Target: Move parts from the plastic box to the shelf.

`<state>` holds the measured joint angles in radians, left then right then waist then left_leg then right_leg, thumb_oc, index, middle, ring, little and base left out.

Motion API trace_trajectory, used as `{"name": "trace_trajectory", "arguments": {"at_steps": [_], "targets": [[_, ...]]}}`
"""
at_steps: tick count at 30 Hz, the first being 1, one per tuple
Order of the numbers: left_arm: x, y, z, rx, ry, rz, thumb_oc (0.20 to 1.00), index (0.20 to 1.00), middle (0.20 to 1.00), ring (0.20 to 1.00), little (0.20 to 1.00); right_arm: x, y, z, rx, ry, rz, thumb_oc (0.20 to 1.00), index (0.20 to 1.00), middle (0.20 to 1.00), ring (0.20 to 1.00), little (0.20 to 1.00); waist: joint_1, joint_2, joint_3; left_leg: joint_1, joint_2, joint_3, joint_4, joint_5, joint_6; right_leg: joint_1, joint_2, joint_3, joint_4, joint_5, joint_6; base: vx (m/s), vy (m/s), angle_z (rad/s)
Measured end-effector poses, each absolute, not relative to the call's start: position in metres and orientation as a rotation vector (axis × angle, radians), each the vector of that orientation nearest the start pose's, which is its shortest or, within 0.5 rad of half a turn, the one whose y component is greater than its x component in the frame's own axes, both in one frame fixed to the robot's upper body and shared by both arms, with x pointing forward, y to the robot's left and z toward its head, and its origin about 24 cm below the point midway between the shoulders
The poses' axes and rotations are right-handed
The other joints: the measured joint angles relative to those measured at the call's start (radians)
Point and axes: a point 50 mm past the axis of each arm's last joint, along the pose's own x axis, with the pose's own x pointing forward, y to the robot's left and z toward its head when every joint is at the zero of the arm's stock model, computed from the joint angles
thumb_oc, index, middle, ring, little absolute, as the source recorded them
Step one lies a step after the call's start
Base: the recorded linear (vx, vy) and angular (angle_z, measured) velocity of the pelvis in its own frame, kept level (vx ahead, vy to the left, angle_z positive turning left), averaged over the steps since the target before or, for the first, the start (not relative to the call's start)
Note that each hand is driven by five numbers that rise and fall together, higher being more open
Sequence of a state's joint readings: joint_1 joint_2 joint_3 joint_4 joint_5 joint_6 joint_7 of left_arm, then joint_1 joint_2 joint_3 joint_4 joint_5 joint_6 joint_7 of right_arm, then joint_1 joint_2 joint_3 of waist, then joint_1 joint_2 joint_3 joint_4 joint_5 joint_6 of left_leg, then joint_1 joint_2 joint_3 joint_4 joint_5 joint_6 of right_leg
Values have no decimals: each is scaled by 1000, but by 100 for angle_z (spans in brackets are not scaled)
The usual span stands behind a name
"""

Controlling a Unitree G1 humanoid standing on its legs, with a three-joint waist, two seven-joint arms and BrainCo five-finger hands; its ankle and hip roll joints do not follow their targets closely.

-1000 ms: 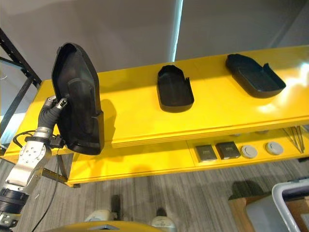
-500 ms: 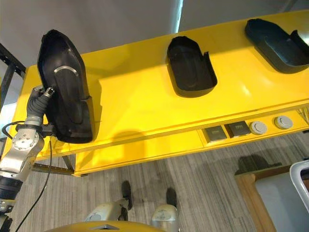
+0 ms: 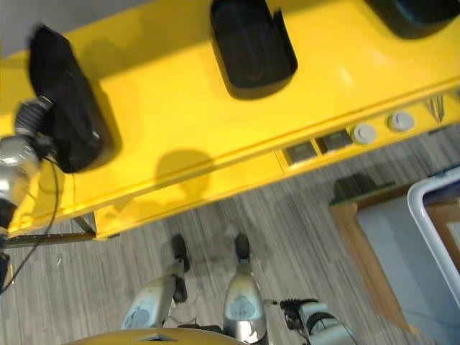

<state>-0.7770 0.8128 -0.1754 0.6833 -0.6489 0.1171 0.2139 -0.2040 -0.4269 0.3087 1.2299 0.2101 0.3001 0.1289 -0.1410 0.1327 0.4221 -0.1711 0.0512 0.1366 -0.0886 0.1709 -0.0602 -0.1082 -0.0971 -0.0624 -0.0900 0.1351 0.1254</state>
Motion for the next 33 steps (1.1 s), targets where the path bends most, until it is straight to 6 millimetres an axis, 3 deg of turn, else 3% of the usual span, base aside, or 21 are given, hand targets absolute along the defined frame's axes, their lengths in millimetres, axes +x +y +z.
{"name": "trace_trajectory", "arguments": {"at_steps": [4, 8, 21, 27, 33], "targets": [[361, 325, 197, 139, -33, 426, 200, 200, 200, 200, 200, 134, -294, -129, -305, 1383, -87, 1000, 1000, 1000, 1000, 1000, -5, 2, 27, 0, 8, 1, 0, 1, 0, -2, 9, 1, 0, 3, -7, -32, -53, -3], [364, 323, 209, 219, -23, 405, 200, 200, 200, 200, 200, 139, -294, -128, -280, 1364, -97, 1000, 1000, 1000, 1000, 1000, 4, -3, 32, -2, 13, -1, 0, 1, 0, -2, 16, -2, 2, -1, -14, -19, -39, 1], [365, 317, 224, 597, 64, 232, 200, 200, 200, 200, 200, 151, -288, -125, -245, 1319, -61, 1000, 1000, 1000, 1000, 1000, 4, -5, 35, 0, 12, -1, 0, 1, -1, 4, 15, -6, 6, -2, -14, 0, -5, 0], [365, 310, 218, 618, 115, 159, 200, 200, 200, 200, 200, 151, -288, -124, -243, 1322, -65, 1000, 1000, 1000, 1000, 1000, 7, -5, 35, 27, 12, -2, 0, 0, -1, 33, 16, -9, 6, -2, -14, 10, -1, 2], [359, 314, 197, 591, 177, 146, 200, 200, 200, 200, 200, 152, -288, -124, -247, 1322, -62, 1000, 1000, 1000, 1000, 1000, 6, -4, 34, 55, 15, -6, 0, 0, -3, 64, 17, -20, 6, -7, -20, 11, -25, 1]]}}
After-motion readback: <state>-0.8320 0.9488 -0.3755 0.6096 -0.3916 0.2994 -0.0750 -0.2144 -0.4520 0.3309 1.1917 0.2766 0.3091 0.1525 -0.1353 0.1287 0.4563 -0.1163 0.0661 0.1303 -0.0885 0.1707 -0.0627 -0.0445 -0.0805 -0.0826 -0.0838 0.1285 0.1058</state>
